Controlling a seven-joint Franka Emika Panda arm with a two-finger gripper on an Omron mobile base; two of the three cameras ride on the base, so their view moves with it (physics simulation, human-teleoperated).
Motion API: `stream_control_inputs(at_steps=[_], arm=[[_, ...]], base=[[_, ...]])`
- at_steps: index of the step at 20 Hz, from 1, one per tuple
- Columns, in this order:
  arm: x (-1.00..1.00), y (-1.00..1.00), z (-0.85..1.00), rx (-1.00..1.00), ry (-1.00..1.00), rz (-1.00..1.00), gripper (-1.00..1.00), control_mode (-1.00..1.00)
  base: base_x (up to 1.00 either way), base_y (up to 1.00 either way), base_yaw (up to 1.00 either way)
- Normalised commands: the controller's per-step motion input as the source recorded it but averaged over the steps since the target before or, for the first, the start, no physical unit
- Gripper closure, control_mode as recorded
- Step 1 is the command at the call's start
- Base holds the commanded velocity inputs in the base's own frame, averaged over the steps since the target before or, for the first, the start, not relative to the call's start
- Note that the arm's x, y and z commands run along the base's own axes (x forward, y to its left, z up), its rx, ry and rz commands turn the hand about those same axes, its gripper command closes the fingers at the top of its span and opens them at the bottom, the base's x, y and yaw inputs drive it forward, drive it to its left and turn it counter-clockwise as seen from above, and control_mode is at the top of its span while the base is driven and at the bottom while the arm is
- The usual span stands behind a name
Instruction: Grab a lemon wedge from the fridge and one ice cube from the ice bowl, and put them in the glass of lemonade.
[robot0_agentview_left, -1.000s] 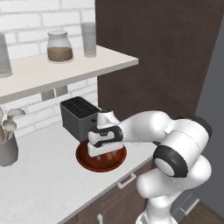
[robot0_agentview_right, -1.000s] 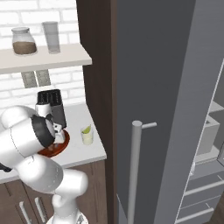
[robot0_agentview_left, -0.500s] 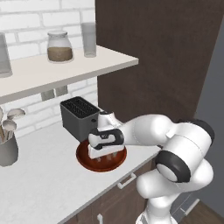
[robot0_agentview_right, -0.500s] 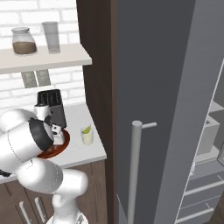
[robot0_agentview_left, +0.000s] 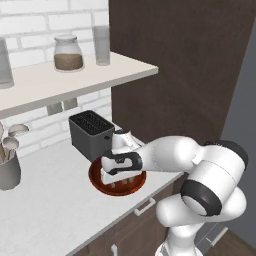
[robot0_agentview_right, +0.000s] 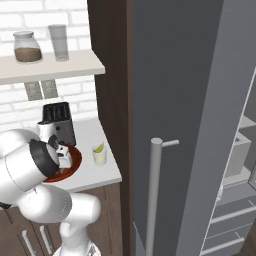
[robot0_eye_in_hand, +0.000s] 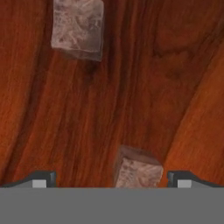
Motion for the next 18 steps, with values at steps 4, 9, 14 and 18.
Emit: stream_control_inputs(at_steps=[4,9,14,18], arm=[[0.0,0.0,-0.26,0.0,0.0,0.0,-1.0,-1.0],[0.0,0.0,-0.02,0.0,0.0,0.0,-1.0,-1.0],[0.0,0.0,0.0,0.0,0.01,0.0,1.0,-1.0],[0.0,0.0,0.0,0.0,0.0,0.0,1.0,-1.0]], base=[[0.0,0.0,0.0],[0.0,0.0,0.0],[0.0,0.0,0.0],[0.0,0.0,0.0]])
